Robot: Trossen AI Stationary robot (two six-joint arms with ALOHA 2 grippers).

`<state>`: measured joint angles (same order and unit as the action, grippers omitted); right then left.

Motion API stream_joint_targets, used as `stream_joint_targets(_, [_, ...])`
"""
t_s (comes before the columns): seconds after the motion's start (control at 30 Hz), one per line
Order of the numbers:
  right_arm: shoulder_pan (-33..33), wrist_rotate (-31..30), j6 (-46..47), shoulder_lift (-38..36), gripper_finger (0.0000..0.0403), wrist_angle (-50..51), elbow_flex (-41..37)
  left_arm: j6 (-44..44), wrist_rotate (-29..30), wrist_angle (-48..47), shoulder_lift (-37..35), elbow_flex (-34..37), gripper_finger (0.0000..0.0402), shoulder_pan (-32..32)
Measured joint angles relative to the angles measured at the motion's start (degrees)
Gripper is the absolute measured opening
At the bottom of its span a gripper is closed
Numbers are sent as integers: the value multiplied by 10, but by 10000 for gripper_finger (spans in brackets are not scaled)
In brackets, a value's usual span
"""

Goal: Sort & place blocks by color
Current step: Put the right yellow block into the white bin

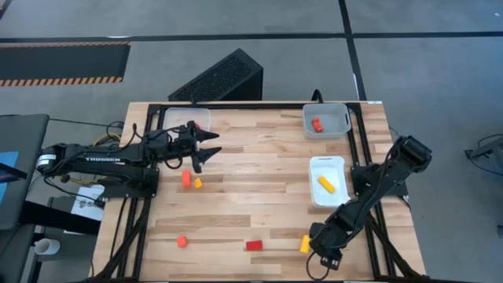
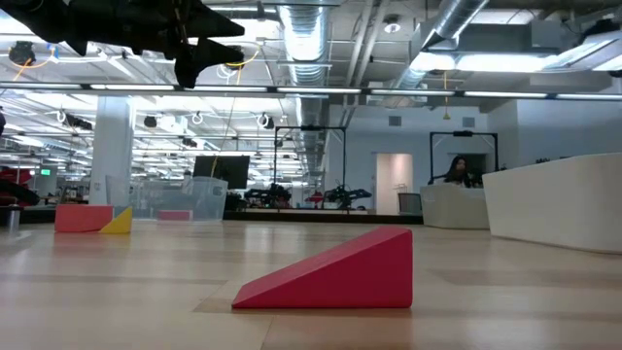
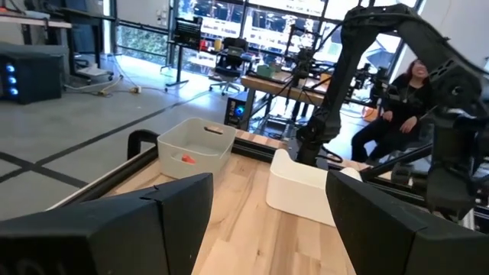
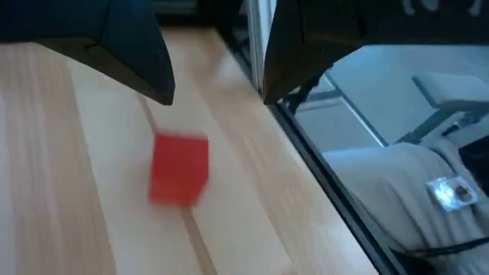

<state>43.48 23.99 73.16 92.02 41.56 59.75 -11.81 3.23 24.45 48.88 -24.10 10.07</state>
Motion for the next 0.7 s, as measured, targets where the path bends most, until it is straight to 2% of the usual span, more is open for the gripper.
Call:
stream_joint_targets(0.07, [1, -7, 20, -13, 220, 12, 0, 0, 2, -2, 0, 0, 242, 0])
stream_joint_targets(0.3, [25, -96, 36, -28, 200, 1, 0, 0, 5, -12, 0, 0, 242, 0])
stream_joint_targets(0.7, [41, -148, 62, -27, 197, 4, 0, 5, 35, -7, 0, 0, 242, 0])
